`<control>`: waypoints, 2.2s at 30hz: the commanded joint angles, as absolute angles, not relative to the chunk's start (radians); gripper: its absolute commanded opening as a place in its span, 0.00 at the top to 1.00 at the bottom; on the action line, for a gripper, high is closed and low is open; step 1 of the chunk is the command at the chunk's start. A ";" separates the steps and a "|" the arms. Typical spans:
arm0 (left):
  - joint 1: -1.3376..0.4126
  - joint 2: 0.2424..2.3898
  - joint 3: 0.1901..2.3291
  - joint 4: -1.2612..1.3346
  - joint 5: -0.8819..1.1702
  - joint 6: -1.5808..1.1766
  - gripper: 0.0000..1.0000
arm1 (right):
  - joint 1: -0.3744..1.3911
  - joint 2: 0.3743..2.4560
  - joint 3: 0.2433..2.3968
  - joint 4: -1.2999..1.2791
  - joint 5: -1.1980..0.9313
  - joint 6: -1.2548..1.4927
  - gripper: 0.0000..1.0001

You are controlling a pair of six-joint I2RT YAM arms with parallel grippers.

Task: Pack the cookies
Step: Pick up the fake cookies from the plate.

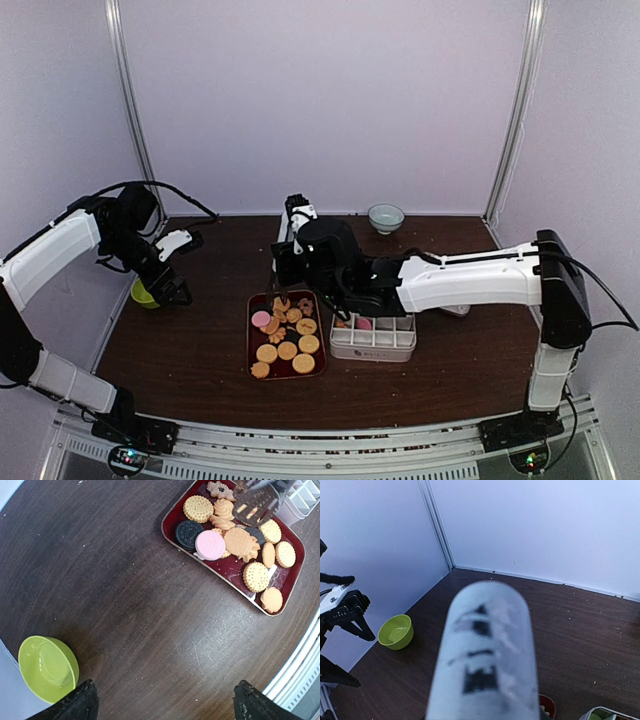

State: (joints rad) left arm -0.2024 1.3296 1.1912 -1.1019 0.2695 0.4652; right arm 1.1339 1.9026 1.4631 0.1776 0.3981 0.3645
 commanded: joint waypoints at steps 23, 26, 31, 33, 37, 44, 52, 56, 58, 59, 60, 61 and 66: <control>-0.195 1.315 1.196 -1.110 0.288 0.482 0.04 | 1.138 1.999 1.461 0.201 0.352 0.450 0.64; -0.196 1.316 1.197 -1.111 0.289 0.483 0.04 | 1.139 2.006 1.471 0.203 0.341 0.454 0.64; -0.196 1.315 1.197 -1.112 0.288 0.484 0.04 | 1.140 2.000 1.486 0.212 0.316 0.451 0.68; -0.196 1.315 1.195 -1.111 0.290 0.484 0.04 | 1.139 1.988 1.481 0.219 0.310 0.451 0.73; -0.196 1.317 1.192 -1.112 0.294 0.484 0.05 | 1.140 1.959 1.464 0.233 0.314 0.452 0.85; -0.196 1.321 1.195 -1.112 0.298 0.485 0.06 | 1.139 1.928 1.448 0.234 0.335 0.435 0.95; -0.195 1.316 1.189 -1.112 0.296 0.487 0.06 | 1.113 1.868 1.381 0.267 0.348 0.434 1.00; -0.196 1.319 1.190 -1.114 0.298 0.487 0.06 | 1.104 1.820 1.346 0.292 0.308 0.444 1.00; -0.196 1.321 1.190 -1.113 0.296 0.488 0.06 | 1.104 1.784 1.322 0.305 0.288 0.445 1.00; -0.195 1.321 1.191 -1.114 0.296 0.488 0.07 | 1.104 1.761 1.305 0.308 0.283 0.447 1.00; -0.196 1.321 1.192 -1.115 0.297 0.487 0.07 | 1.104 1.737 1.285 0.308 0.280 0.445 1.00; -0.196 1.320 1.192 -1.115 0.297 0.487 0.07 | 1.103 1.708 1.263 0.306 0.282 0.439 1.00; -0.195 1.324 1.193 -1.115 0.300 0.487 0.07 | 1.104 1.543 1.137 0.238 0.346 0.394 1.00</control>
